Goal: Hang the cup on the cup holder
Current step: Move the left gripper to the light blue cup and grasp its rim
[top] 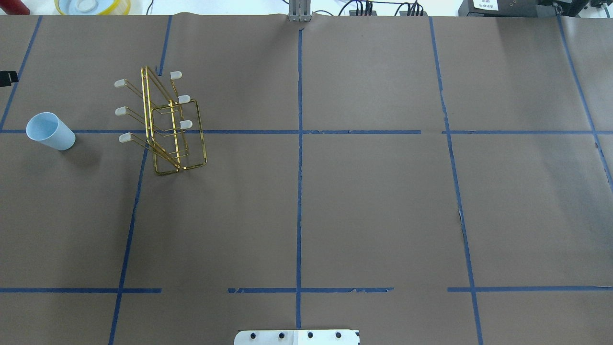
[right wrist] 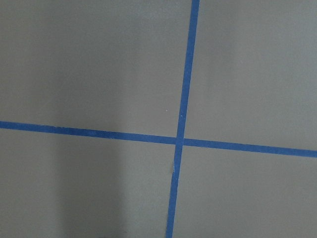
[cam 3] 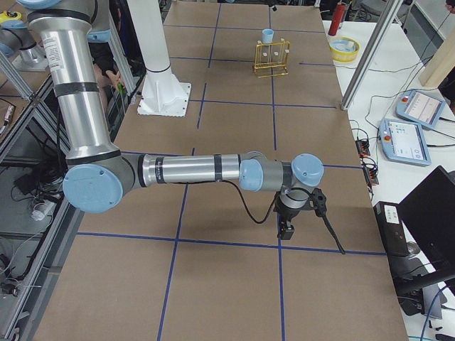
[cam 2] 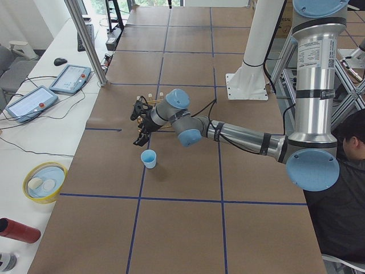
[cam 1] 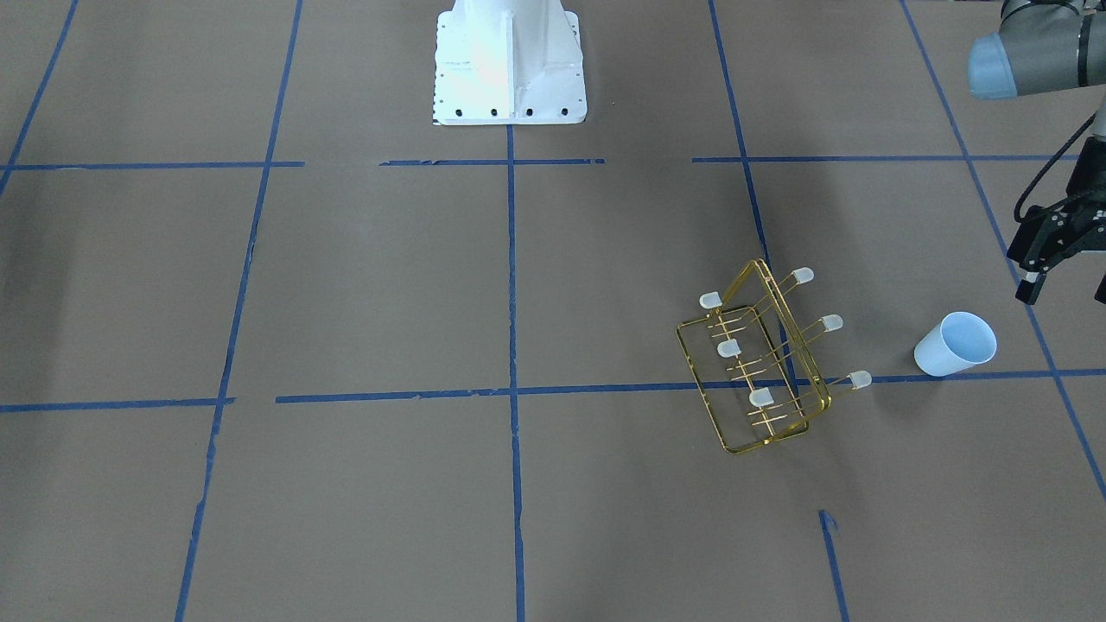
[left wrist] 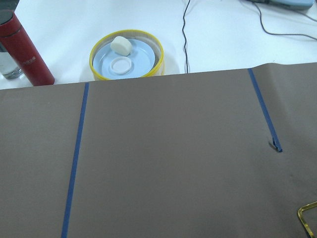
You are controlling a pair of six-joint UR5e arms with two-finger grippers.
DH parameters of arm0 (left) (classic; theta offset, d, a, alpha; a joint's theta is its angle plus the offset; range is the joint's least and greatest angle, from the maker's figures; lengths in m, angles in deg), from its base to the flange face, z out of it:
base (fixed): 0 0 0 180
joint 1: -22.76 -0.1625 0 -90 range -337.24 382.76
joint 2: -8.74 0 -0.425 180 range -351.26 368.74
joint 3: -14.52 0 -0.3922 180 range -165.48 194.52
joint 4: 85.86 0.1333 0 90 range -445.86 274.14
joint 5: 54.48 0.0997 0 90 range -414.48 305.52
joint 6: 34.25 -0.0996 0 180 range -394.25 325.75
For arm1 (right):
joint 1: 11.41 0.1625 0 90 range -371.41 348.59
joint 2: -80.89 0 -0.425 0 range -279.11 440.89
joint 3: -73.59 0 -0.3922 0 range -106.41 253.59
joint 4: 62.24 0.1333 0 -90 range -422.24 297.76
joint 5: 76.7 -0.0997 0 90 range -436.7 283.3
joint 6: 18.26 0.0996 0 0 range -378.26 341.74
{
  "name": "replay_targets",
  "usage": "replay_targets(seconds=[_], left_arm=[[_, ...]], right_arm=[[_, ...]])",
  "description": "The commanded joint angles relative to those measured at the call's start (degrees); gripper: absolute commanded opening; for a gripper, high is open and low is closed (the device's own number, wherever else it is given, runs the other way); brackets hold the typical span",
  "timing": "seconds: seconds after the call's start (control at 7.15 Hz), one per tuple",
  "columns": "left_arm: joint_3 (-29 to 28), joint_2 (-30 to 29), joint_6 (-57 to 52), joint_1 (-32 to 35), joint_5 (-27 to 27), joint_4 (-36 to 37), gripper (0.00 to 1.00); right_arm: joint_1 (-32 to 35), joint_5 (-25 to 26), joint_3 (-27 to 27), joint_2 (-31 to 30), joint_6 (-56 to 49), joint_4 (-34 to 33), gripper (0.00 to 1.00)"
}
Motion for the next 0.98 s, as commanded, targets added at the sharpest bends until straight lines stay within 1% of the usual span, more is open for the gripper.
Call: replay_targets(seconds=[0.0, 0.14, 0.28, 0.42, 0.56, 0.7, 0.84], left_arm=[[1.6, 6.46, 6.95, -8.18, 14.49, -8.95, 1.0], [1.61, 9.1, 9.42, -12.92, 21.79, -14.38, 1.0], [1.0, 10.43, 12.66, -17.49, 29.08, -16.27, 1.0], [-0.92, 10.7, 17.57, -22.06, 37.24, -18.55, 1.0], [-3.73, 11.14, 19.71, -24.81, 40.89, -22.22, 1.0], [-6.89, 11.15, 19.55, -25.36, 43.54, -26.35, 1.0], [-9.18, 10.88, 19.55, -25.88, 45.05, -28.48, 1.0]], right_arm=[[0.0, 0.0, 0.0, 0.0, 0.07, 0.0, 1.0], [0.0, 0.0, 0.0, 0.0, -0.02, 0.0, 1.0], [0.0, 0.0, 0.0, 0.0, -0.02, 0.0, 1.0], [0.0, 0.0, 0.0, 0.0, -0.02, 0.0, 1.0], [0.0, 0.0, 0.0, 0.0, -0.02, 0.0, 1.0], [0.0, 0.0, 0.0, 0.0, -0.02, 0.0, 1.0], [0.0, 0.0, 0.0, 0.0, -0.02, 0.0, 1.0]])
